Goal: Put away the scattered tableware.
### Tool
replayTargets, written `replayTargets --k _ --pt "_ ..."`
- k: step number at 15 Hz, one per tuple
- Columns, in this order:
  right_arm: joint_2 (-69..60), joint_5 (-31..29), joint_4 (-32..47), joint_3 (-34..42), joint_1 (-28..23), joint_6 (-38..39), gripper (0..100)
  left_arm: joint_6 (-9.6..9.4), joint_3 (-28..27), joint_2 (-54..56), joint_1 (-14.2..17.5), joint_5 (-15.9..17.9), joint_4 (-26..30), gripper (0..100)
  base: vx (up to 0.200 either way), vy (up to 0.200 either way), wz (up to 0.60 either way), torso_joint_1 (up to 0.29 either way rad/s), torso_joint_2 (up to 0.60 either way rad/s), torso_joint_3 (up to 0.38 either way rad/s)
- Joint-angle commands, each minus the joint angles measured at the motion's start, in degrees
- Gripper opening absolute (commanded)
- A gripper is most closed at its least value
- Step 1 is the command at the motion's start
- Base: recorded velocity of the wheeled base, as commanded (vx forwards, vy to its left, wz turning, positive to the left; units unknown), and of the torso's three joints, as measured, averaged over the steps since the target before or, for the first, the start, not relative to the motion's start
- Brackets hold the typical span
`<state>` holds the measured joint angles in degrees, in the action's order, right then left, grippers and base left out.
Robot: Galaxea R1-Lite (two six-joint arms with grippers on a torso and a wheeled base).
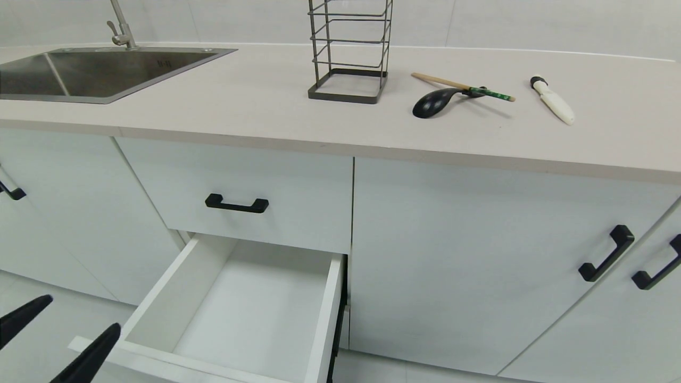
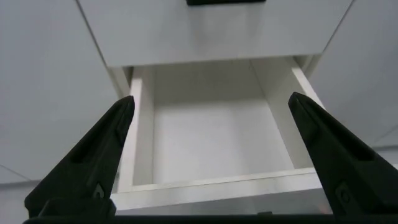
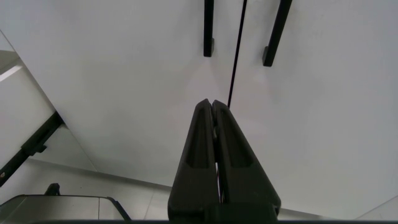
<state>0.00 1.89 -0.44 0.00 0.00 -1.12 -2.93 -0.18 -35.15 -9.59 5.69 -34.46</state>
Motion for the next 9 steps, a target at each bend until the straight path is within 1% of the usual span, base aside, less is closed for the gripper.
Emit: replayTargets --k 1,3,4,6,7,8,9 --pt "0.00 0.04 0.00 0.00 0.00 -0.02 0 -0.41 -0.08 22.49 3.62 0.02 13.19 100 0.000 0.000 0.00 0.000 0.00 0.000" --pt "0.00 0.04 -0.09 0.00 0.00 -0.02 0 -0.59 0.01 29.70 4.32 0.02 24.09 100 0.000 0.000 0.00 0.000 0.00 0.000" --pt "0.00 0.04 0.00 0.00 0.00 -0.02 0 -0.68 0.01 29.87 4.50 0.02 26.46 100 0.000 0.000 0.00 0.000 0.00 0.000" --pt "0.00 0.04 0.00 0.00 0.00 -0.02 0 -0.24 0.01 29.78 4.50 -0.07 27.08 100 0.000 0.000 0.00 0.000 0.00 0.000" --pt "0.00 0.04 0.00 0.00 0.00 -0.02 0 -0.06 0.01 29.78 4.50 -0.51 28.84 100 0.000 0.000 0.00 0.000 0.00 0.000" --pt "0.00 0.04 0.00 0.00 0.00 -0.02 0 -0.41 0.01 29.78 4.58 -0.86 32.79 100 0.000 0.000 0.00 0.000 0.00 0.000" --pt "0.00 0.04 0.00 0.00 0.00 -0.02 0 0.46 0.01 30.22 5.99 -2.97 34.73 100 0.000 0.000 0.00 0.000 0.00 0.000"
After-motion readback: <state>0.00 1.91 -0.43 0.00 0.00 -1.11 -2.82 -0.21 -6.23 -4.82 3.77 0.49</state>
